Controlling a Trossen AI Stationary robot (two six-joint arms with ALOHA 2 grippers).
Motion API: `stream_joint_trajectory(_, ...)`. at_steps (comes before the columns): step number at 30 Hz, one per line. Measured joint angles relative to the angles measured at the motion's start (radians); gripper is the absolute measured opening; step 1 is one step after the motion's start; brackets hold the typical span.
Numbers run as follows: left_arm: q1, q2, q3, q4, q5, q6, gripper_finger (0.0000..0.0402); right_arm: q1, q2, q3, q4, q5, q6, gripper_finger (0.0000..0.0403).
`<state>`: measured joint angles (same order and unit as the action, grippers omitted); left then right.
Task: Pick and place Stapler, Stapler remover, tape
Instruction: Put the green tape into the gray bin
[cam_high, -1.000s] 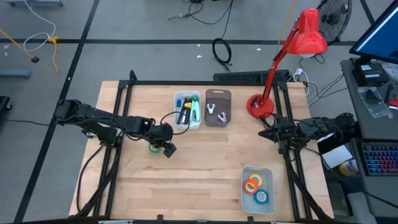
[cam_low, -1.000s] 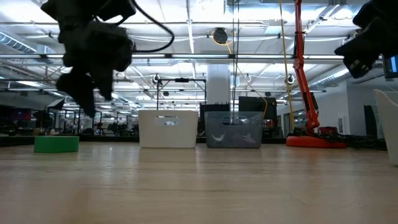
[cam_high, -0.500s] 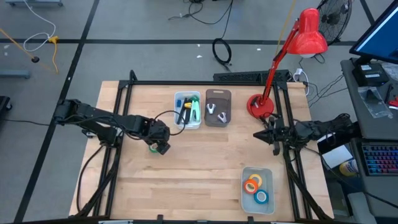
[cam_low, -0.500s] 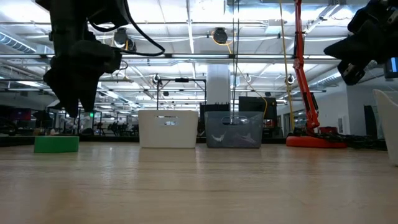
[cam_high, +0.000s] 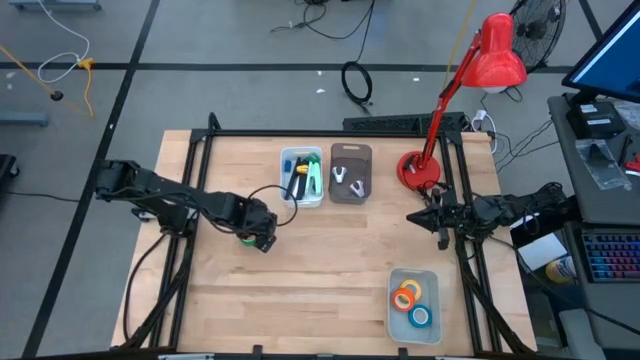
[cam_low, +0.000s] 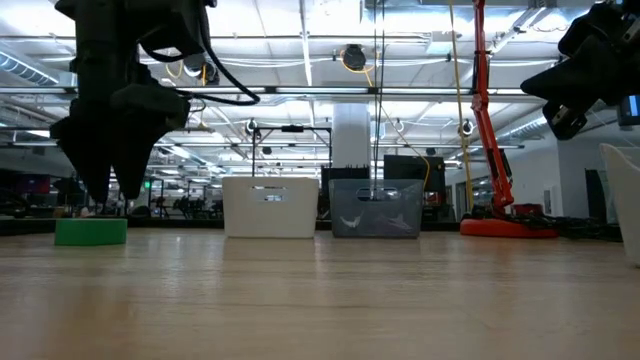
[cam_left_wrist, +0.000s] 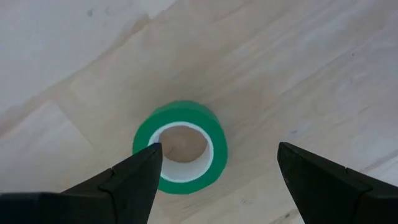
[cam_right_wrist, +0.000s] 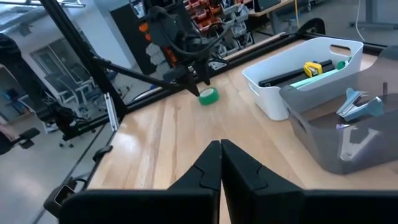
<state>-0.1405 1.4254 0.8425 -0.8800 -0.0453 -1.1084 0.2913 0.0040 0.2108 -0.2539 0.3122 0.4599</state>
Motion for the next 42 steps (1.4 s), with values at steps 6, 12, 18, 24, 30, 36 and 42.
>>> stream_joint_trajectory(6, -0.032, 0.025, 0.0, 0.035, -0.006, -0.07, 0.0324, 0.0, 0.0, 0.0, -0.002, 0.0, 0.0, 0.0)
stream_joint_trajectory(12, -0.053, 0.088, 0.0, 0.059, -0.007, -0.051, 0.0324, 0.0, 0.0, 0.0, -0.002, 0.0, 0.0, 0.0)
stream_joint_trajectory(18, -0.051, 0.168, -0.001, 0.086, -0.005, -0.008, 0.0312, 0.0, 0.0, 0.0, 0.001, 0.0, 0.01, 0.0)
stream_joint_trajectory(24, -0.05, 0.235, 0.003, 0.169, 0.038, 0.028, 0.0244, 0.0, 0.0, 0.0, -0.002, 0.0, 0.025, 0.0)
stream_joint_trajectory(30, -0.05, 0.214, 0.0, 0.18, 0.041, 0.016, 0.0139, 0.0, 0.0, 0.0, -0.001, 0.002, 0.024, 0.0)
stream_joint_trajectory(36, -0.052, 0.152, -0.005, 0.231, 0.06, 0.034, 0.0035, 0.0, 0.0, 0.0, 0.003, 0.005, 0.016, 0.0006)
stream_joint_trajectory(42, -0.045, 0.039, -0.003, 0.445, 0.052, 0.051, 0.0035, 0.0, 0.001, 0.0, 0.012, 0.004, 0.017, 0.001)
